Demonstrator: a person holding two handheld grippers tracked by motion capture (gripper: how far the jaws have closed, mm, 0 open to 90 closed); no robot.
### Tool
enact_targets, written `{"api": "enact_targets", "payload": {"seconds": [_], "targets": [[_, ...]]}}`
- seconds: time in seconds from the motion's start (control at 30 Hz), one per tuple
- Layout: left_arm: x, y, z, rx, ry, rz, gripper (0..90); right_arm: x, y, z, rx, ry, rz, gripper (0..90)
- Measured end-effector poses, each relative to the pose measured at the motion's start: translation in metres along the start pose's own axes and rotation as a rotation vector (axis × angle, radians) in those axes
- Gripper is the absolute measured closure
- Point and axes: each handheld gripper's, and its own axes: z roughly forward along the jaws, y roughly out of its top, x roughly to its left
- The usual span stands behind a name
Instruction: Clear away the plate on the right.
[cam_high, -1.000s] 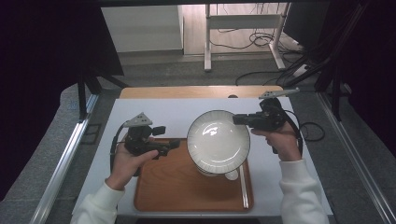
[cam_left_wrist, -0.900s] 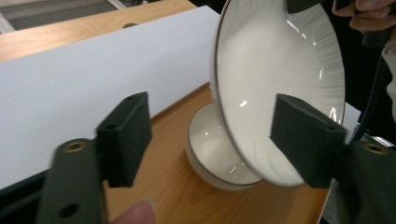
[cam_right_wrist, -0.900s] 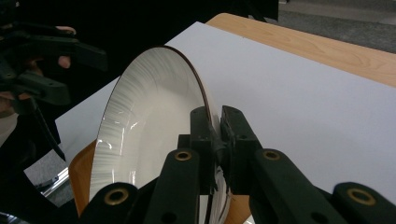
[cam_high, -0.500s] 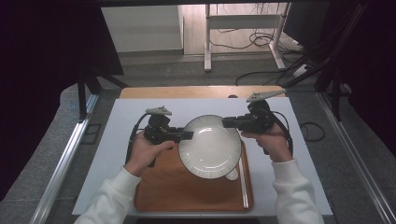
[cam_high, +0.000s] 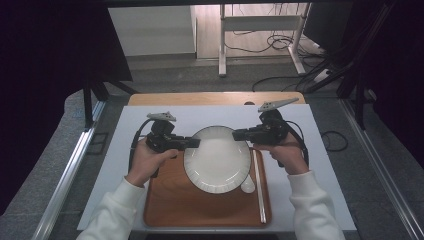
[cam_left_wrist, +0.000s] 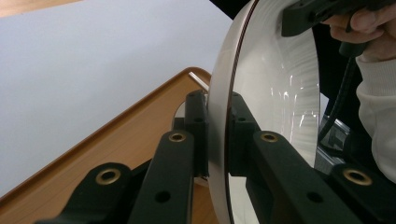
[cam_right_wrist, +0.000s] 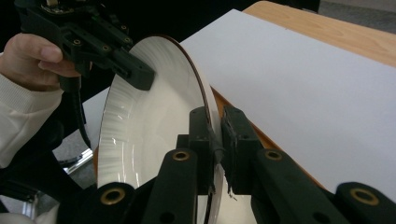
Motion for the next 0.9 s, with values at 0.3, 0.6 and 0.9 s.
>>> {"api": "enact_targets", "payload": {"seconds": [0.3,0.6,0.9], "targets": [[0.009,0.006,-0.019,-0.024,0.030,-0.014,82.8,0.007,0.001,0.007,-0.012,-0.003,-0.029,61.2],[0.024,-0.004,-0.052,-0.057,0.084,-0.044,82.6,0.006,-0.003,-0.023,-0.090,-0.059,-0.044,42.9],[0.033,-0.019,-0.071,-0.067,0.121,-0.070,82.2,-0.013,-0.021,-0.045,-0.100,-0.142,-0.016,38.6]]}}
